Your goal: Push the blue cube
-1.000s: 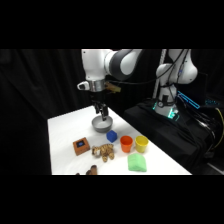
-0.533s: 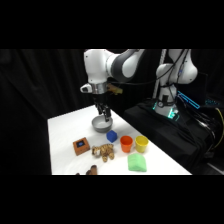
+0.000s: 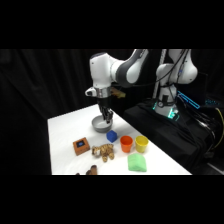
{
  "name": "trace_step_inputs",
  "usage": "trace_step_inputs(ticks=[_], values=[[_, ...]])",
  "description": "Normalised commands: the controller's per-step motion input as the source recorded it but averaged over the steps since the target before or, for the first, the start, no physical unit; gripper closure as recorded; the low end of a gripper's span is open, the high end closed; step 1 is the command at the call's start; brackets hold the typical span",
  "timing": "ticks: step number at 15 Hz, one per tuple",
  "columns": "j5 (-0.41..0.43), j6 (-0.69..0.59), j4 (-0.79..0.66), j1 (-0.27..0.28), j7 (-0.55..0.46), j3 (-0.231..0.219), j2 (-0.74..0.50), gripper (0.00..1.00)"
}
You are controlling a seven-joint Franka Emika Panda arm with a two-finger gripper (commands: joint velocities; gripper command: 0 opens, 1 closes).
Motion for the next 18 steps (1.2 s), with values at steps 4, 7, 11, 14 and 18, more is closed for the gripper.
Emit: trace_step_inputs(ticks=[4,7,11,14,18], values=[[0.05,0.32,-0.16,-0.02,0.02,0.035,0.03,0.98],[0.079,0.37,-0.16,0.0,0.01,0.066,0.11,0.96],[0.046,0.39,-0.12,0.031,0.05,0.069,0.15,0.95],[-0.011,0.38,-0.03,0.044,0.1,0.04,0.24,0.95],[-0.023,0.31,0.0,0.026,0.07,0.028,0.19,0.95]])
